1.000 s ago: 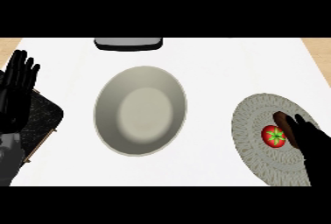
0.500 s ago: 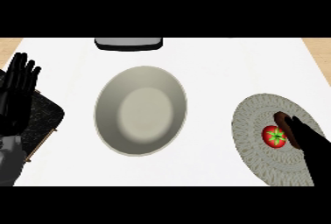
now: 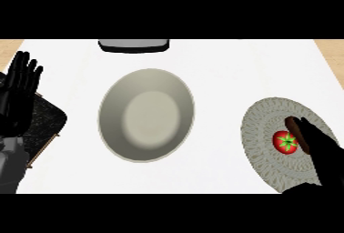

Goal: Pick the tomato from the placemat and place it in the bowl

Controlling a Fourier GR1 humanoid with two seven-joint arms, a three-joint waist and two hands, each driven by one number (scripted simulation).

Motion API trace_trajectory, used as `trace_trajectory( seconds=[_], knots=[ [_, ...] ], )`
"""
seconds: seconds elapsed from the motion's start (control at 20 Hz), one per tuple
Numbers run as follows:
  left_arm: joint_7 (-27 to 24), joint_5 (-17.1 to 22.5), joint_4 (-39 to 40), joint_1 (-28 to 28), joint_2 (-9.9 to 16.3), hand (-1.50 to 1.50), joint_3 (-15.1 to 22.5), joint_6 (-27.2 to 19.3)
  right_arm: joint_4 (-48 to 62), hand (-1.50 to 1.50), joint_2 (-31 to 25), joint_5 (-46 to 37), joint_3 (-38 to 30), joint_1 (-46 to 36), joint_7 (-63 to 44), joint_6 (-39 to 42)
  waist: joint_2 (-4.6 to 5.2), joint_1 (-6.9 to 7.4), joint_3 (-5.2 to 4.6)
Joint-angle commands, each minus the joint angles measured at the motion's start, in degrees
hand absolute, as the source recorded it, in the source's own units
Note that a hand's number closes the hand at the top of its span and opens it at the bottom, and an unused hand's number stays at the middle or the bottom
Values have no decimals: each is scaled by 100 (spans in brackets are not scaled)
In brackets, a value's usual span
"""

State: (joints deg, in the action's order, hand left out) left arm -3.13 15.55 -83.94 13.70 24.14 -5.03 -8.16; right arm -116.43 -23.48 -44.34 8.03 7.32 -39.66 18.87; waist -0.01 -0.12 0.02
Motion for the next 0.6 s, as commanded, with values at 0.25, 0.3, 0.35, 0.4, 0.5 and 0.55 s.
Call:
trace_trajectory(
  seconds=[0.25,0.3,0.35,0.4,0.5,0.55],
  knots=[
    [215,-203,-390,-158,-159,0,-283,145,450,-150,-67,-10,-630,189,1239,-52,-4,0,-1],
    [252,-255,-44,150,-214,0,-264,175,773,-150,226,-295,-336,-146,1145,-212,1,1,-1],
    [-66,-323,-84,-172,-305,0,-262,275,669,-150,192,-219,-435,-107,1228,-106,0,5,-1],
    [41,-222,-31,-66,-175,0,-393,442,536,-150,223,-158,-397,-317,933,274,0,8,-2],
    [58,-320,-59,-19,-227,0,-319,342,1293,-150,504,-600,-43,-708,936,-125,5,39,-1],
    [-117,-301,314,98,-226,0,-492,483,1211,-150,304,-419,-456,-421,1217,1,3,5,-2]
  ],
)
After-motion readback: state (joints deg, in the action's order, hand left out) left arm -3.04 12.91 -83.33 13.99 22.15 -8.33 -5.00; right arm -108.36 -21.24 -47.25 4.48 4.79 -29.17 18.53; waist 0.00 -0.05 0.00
